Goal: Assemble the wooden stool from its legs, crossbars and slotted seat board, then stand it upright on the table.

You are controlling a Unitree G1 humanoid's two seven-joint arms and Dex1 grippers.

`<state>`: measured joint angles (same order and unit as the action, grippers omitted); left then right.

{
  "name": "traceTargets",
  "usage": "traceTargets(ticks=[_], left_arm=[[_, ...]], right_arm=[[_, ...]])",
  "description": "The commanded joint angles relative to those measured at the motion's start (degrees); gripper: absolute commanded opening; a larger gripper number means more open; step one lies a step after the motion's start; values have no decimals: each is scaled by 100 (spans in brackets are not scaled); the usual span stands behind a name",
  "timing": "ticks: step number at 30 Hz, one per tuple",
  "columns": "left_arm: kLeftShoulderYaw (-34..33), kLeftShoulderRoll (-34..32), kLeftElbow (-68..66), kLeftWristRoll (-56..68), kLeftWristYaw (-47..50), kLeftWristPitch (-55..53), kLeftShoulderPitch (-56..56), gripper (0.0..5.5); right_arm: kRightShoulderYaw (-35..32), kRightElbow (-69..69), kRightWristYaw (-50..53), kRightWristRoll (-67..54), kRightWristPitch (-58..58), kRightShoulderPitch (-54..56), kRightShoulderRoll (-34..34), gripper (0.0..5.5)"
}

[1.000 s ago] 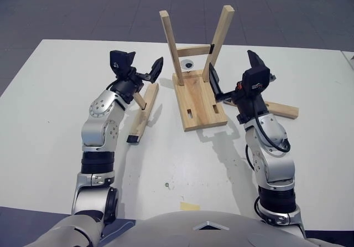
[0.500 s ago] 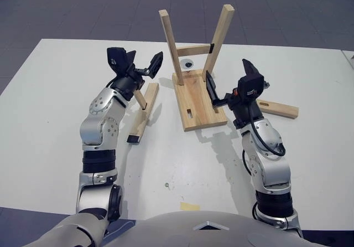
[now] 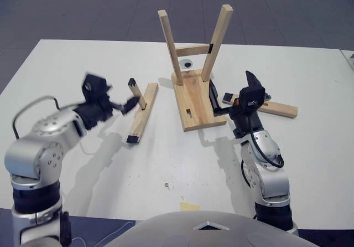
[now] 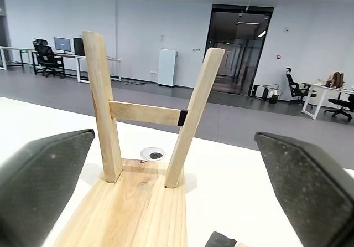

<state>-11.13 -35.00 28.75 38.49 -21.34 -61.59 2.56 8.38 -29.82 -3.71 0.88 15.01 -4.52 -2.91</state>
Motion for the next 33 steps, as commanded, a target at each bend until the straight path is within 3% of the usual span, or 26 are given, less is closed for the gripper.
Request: traceTargets(ticks=[1, 5, 8, 13, 17, 23, 25, 28, 33], left_arm=[[747, -118, -492, -371, -261, 126, 29, 537], [1342, -91, -1081, -838, -403, 359, 128, 537], [1696, -234, -1400, -1335, -455, 744, 139, 500], [1755, -315, -1303, -1453, -643, 754, 239, 424], [2198, -736, -1401, -2245, -760, 1459, 203, 353], [2414, -779, -1598, -2690, -903, 1818, 101, 255], [2380, -779, -1675, -2781, -904, 1881, 96, 217], [2132, -751, -1907, -3050, -599, 2124, 211, 209], [1018, -204, -2274, -3361, 678, 2816, 933, 209]], right_arm=[[71, -34, 94, 69, -44, -22, 96, 540], [60, -2, 141, 88, -57, -11, 129, 540], [102, -17, 155, 115, -94, -18, 132, 540], [133, -22, 243, 180, -146, -92, 184, 540], [182, -5, 268, 282, -206, -89, 173, 540], [118, 70, 280, 381, -288, 15, 159, 540], [114, 87, 261, 414, -309, 45, 145, 540], [101, 118, 234, 430, -329, 97, 146, 540], [-3, 167, 180, 382, -337, 222, 118, 540]])
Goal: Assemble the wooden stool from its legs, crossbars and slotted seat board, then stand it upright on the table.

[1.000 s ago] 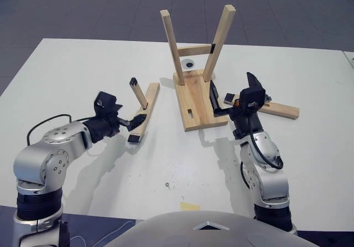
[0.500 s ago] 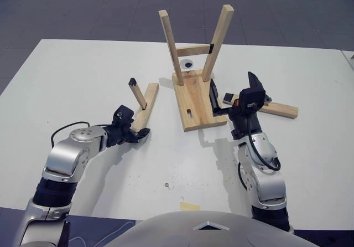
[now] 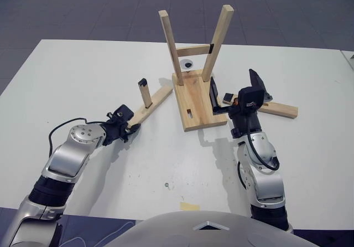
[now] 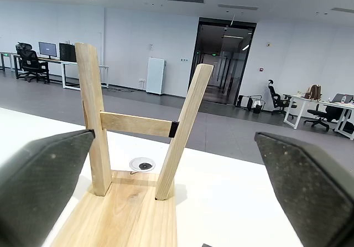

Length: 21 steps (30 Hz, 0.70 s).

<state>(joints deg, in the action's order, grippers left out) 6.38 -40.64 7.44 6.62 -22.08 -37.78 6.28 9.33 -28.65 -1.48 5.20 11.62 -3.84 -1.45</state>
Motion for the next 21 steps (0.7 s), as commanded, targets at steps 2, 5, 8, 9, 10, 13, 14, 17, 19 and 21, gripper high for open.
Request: traceTargets(ticks=[2, 5, 8, 9, 10, 13, 14, 17, 19, 21], left_arm=[[-1198, 599, -220, -201, 1259, 925, 1118, 208], [-1525, 750, -323, -221, 1548, 1850, 2087, 208], [-1518, 808, -285, -75, 1253, 2709, 2891, 207], [-1456, 814, -181, 23, 1020, 2920, 3005, 207], [-1347, 815, -33, 157, 699, 3108, 3080, 207], [-792, 752, 564, 845, -623, 3055, 2934, 207], [-633, 734, 698, 1038, -963, 2956, 2809, 207], [-320, 628, 919, 1291, -1592, 2797, 2435, 207], [-146, 579, 1074, 1360, -1855, 2719, 2251, 207], [-33, 593, 1187, 1362, -1989, 2669, 2133, 207]], right_arm=[[-244, 32, -90, -133, 39, 304, -70, 540], [-680, -39, -261, -507, 197, 889, -204, 540], [-1405, -184, -572, -2028, 852, 1779, -156, 540], [-1669, -231, -609, -2832, 1197, 2043, -68, 540], [-1952, -280, -585, -3891, 1551, 2299, -27, 540], [-2594, -352, -405, -7005, 1917, 2717, -275, 540], [-2703, -339, -412, -7491, 1941, 2757, -416, 540], [-2800, -203, -289, -7726, 2033, 2843, -628, 540], [-2767, -166, -154, -7912, 2083, 2791, -694, 540], [-2695, -281, -166, -8072, 2183, 2603, -842, 540]])
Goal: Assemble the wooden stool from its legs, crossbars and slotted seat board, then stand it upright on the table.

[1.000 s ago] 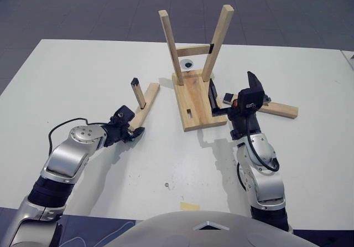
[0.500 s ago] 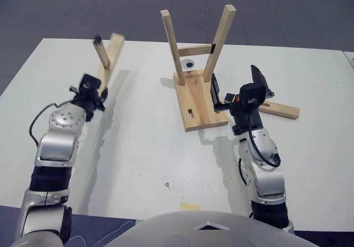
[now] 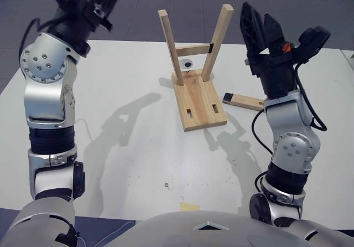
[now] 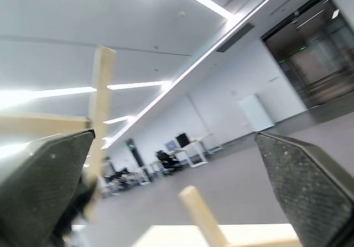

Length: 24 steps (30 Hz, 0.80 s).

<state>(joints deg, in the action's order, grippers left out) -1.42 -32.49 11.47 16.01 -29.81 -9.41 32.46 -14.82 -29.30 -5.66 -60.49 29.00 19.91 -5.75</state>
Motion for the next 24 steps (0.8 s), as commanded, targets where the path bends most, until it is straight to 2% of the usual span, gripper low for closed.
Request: traceTargets(ticks=[1, 8, 15, 24], left_arm=[[769, -207, 841, 440, -1276, -211, -527, 207], [858, -130, 1171, 402, -1480, -395, -767, 207], [852, -97, 1217, 277, -1487, -351, -794, 207], [877, -57, 1304, 183, -1511, -273, -852, 207]], right_arm=[[-279, -289, 266, -1726, 486, 139, -495, 540], [-109, -457, 514, -2528, 406, 25, -731, 540], [-160, -454, 937, -2597, -75, -149, -570, 429], [280, -721, 1379, -2901, -286, -604, -338, 295]])
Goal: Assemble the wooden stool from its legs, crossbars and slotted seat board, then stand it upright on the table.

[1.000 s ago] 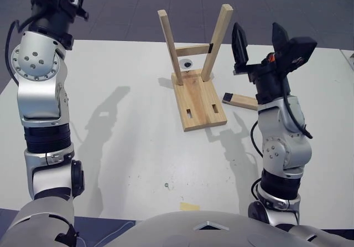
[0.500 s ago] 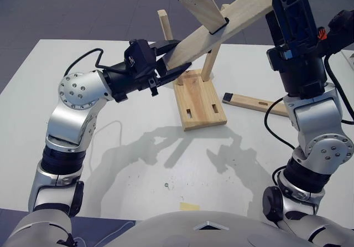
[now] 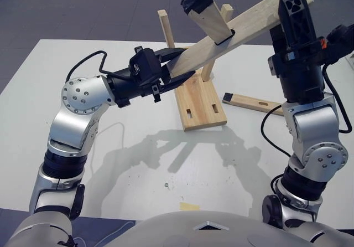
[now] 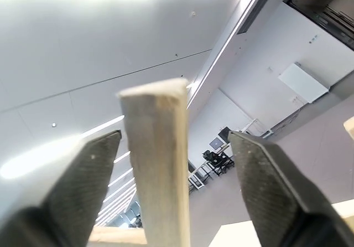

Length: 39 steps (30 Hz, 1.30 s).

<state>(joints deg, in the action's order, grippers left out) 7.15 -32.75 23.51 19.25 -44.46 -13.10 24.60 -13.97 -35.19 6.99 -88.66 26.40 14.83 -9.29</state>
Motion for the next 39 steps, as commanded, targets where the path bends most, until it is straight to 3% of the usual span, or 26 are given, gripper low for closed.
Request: traceTargets(ticks=[1, 12, 18, 22, 28, 31, 39], left_arm=[[39, -27, 98, -158, -59, 118, -71, 207], [44, -68, 146, -239, -230, 195, -169, 207], [42, 28, 161, -362, -76, 212, -192, 206], [-216, 107, 60, -179, 127, -23, -95, 287], [-1271, -66, -525, 21, 632, -362, 25, 393], [-1435, 100, -540, -18, 1059, -559, 7, 436], [-886, 293, -359, -183, 1124, -582, -308, 540]], right_arm=[[230, -139, 114, -57, -24, -102, -19, 283], [368, -126, -92, 392, -57, -128, -364, 113], [150, -45, 230, 314, -537, -219, 97, 103], [-281, 139, 303, 632, -738, -303, -68, 102], [-1154, 698, 194, 1205, -365, -1175, -1085, 102], [-1013, 1038, 257, 1773, -110, -1598, -1247, 102], [-337, 1049, -58, 2372, 155, -1327, -1072, 102]])
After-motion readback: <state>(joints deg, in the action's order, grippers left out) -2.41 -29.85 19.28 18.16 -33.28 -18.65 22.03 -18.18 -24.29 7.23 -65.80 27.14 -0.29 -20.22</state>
